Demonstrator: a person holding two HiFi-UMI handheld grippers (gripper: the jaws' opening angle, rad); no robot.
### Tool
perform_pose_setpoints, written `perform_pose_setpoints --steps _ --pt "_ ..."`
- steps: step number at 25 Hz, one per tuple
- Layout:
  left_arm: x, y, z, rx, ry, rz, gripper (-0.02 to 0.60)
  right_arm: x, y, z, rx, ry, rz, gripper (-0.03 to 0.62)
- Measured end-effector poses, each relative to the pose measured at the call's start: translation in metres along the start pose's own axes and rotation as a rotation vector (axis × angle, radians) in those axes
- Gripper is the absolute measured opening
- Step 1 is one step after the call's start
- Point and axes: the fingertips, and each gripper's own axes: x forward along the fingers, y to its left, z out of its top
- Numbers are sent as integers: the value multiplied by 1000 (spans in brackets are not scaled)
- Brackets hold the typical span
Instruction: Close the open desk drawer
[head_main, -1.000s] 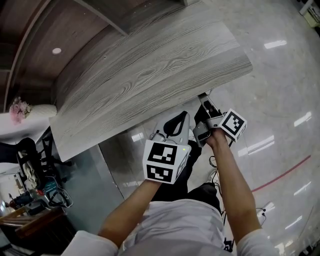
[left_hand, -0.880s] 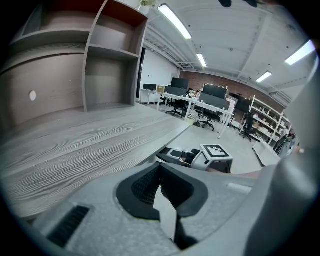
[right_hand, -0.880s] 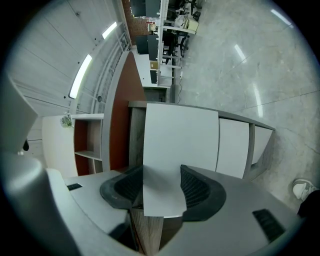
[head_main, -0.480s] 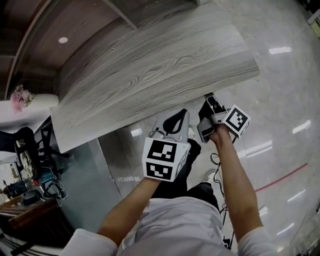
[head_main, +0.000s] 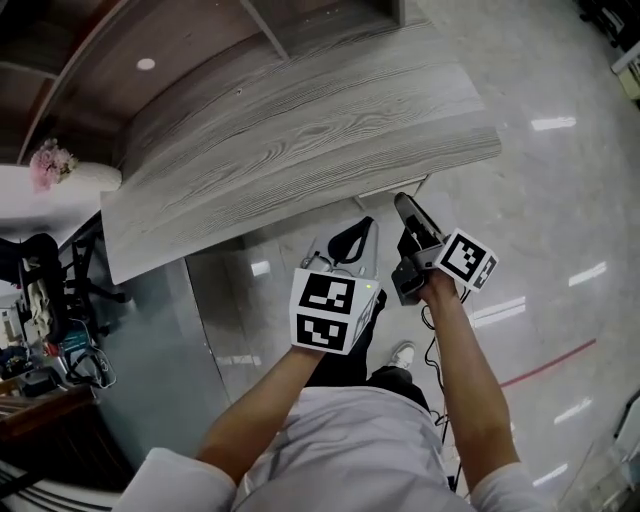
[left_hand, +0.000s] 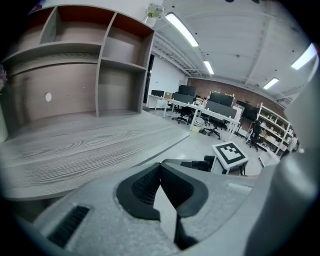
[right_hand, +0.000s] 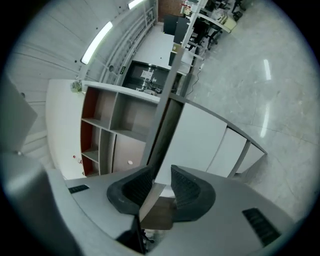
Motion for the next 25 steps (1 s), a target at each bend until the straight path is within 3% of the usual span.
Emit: perform_pose_setpoints --steps 8,17,25 --pt "-38 -32 7 -38 -63 11 3 -52 62 -13 -242 70 17 51" --pt "-78 -69 6 0 -85 7 3 -110 120 -27 -564 110 4 21" --pt "-111 -105 9 40 -142 27 3 -161 160 -32 -767 90 -9 9"
